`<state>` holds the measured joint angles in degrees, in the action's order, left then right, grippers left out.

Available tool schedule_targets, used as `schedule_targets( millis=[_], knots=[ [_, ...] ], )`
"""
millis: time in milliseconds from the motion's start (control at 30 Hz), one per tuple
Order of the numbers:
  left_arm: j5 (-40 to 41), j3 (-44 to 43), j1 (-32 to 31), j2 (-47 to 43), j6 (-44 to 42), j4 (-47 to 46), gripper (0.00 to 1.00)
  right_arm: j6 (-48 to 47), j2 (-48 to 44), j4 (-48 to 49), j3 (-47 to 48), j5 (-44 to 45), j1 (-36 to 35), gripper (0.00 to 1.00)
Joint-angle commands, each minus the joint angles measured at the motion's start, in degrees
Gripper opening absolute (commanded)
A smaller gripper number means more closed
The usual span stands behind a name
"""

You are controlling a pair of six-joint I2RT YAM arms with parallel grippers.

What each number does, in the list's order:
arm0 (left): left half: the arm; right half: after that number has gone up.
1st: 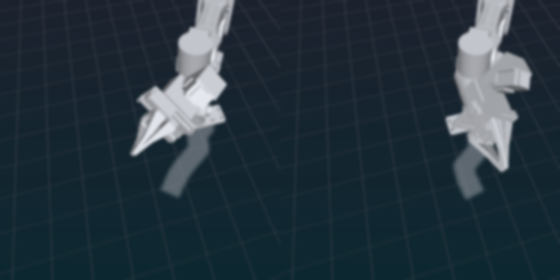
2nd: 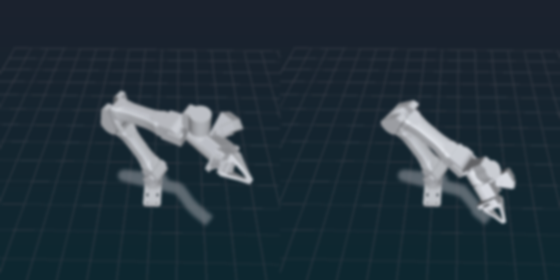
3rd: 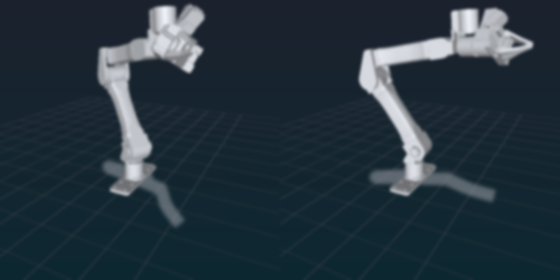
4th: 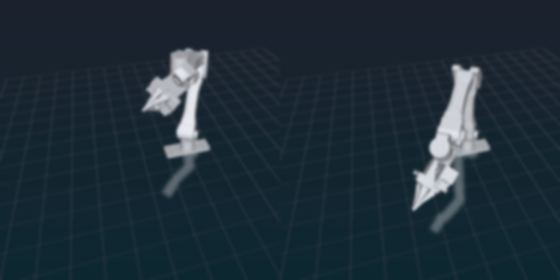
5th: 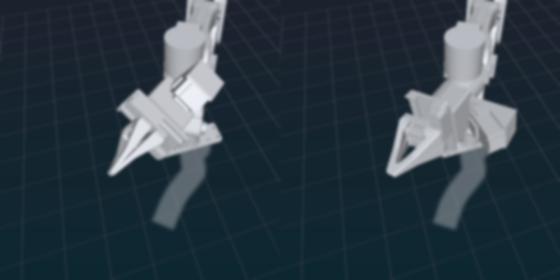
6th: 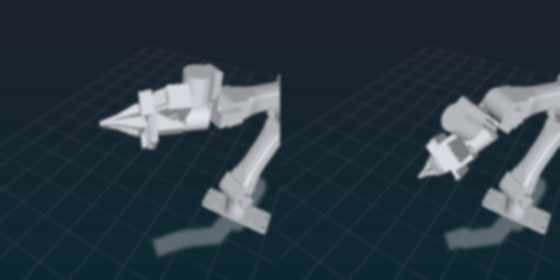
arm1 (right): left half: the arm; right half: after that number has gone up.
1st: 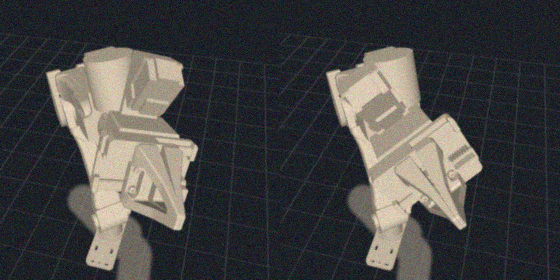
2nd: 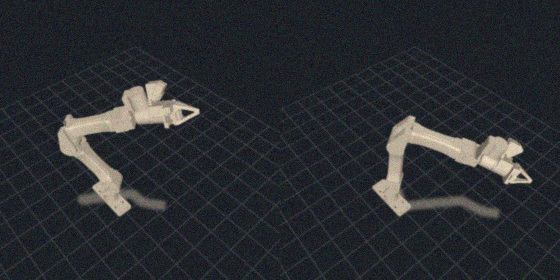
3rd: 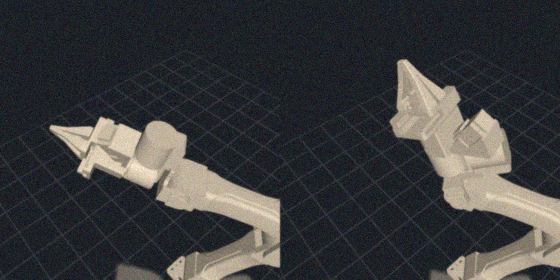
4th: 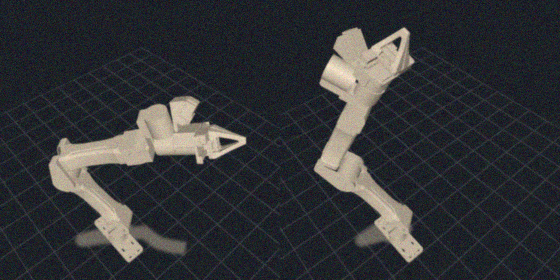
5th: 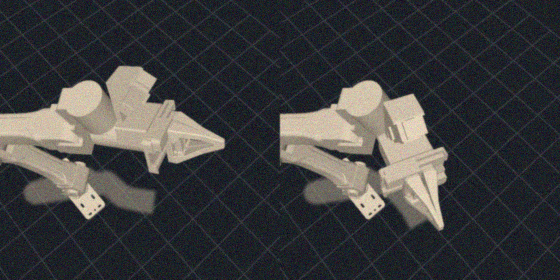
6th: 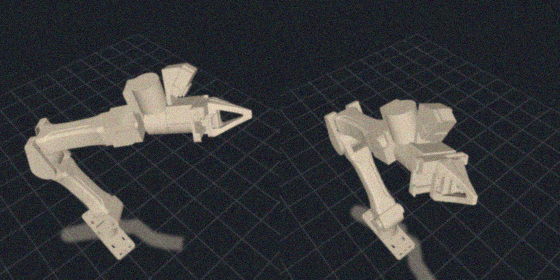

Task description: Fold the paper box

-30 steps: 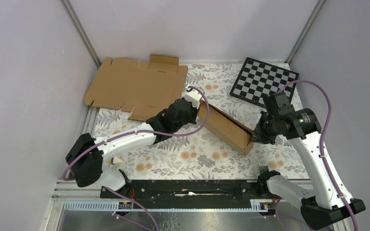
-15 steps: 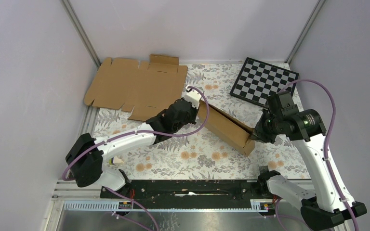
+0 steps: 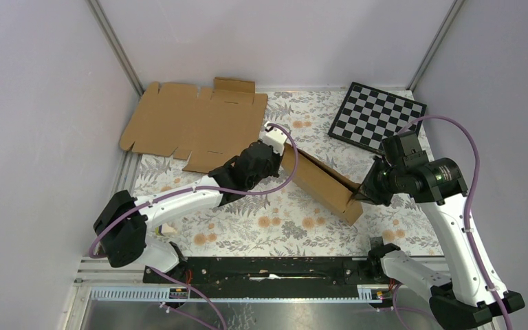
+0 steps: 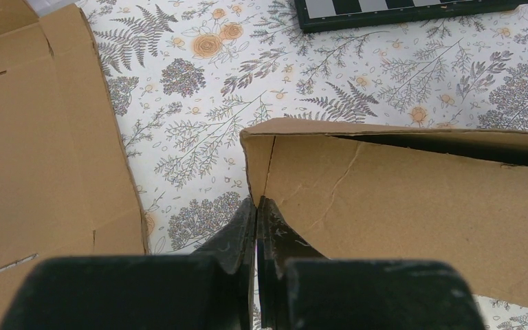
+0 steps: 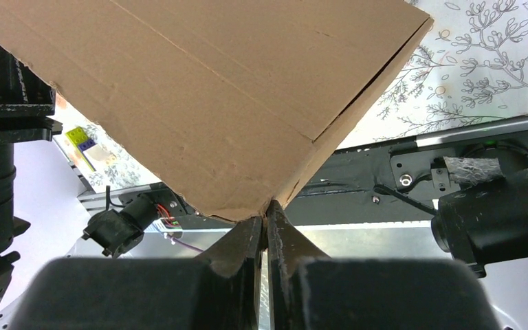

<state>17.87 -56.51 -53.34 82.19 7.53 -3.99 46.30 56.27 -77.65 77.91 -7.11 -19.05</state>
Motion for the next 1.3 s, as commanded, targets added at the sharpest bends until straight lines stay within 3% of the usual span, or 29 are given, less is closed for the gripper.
schedule_targets(
  millis=[0, 200, 333, 567, 733, 900, 967, 1000, 1033, 1267],
  knots=[
    [-1.25, 0.04, -1.11, -0.89, 0.12, 3.90, 0.00, -1.03, -1.28, 3.72, -1.44, 1.88, 0.33, 0.03],
    [-1.84, -2.43, -1.23, 0.08, 0.01, 6.54, 0.00, -8.50, -4.55, 7.07, -6.72, 6.31, 0.33, 0.03],
    [-2.12, -3.71, -1.35, 0.95, 0.12, 6.80, 0.00, -13.27, -6.44, 7.34, -8.23, 14.90, 0.28, 0.02],
    [-3.23, -7.26, -1.37, 4.44, 0.22, 7.58, 0.00, -14.39, -7.80, 11.01, -13.48, 19.73, 0.24, 0.00],
    [-4.05, -9.84, -1.34, 6.30, -0.35, 8.48, 0.00, -14.96, -6.30, 10.62, -8.55, 18.99, 0.24, 0.02],
    [-2.50, -11.49, -1.27, 6.83, -1.20, 10.62, 0.00, -14.86, -4.08, 8.30, -1.82, 12.93, 0.22, 0.12],
    [-2.14, -11.31, -1.11, 6.43, -1.01, 11.26, 0.00, -15.03, -3.73, 8.17, -1.65, 9.07, 0.19, 0.27],
    [-2.54, -11.26, -0.90, 6.00, -0.56, 11.54, 0.00, -15.47, -3.70, 8.27, -2.18, 8.79, 0.23, 0.49],
    [-3.25, -11.13, -0.67, 5.54, -0.13, 11.95, 0.00, -16.09, -3.81, 8.40, -3.17, 9.31, 0.24, 0.57],
    [-7.16, -14.38, -0.21, 4.04, 2.37, 18.30, 0.00, -16.50, -4.63, 12.00, -9.23, 10.30, 0.24, 0.59]
  ],
)
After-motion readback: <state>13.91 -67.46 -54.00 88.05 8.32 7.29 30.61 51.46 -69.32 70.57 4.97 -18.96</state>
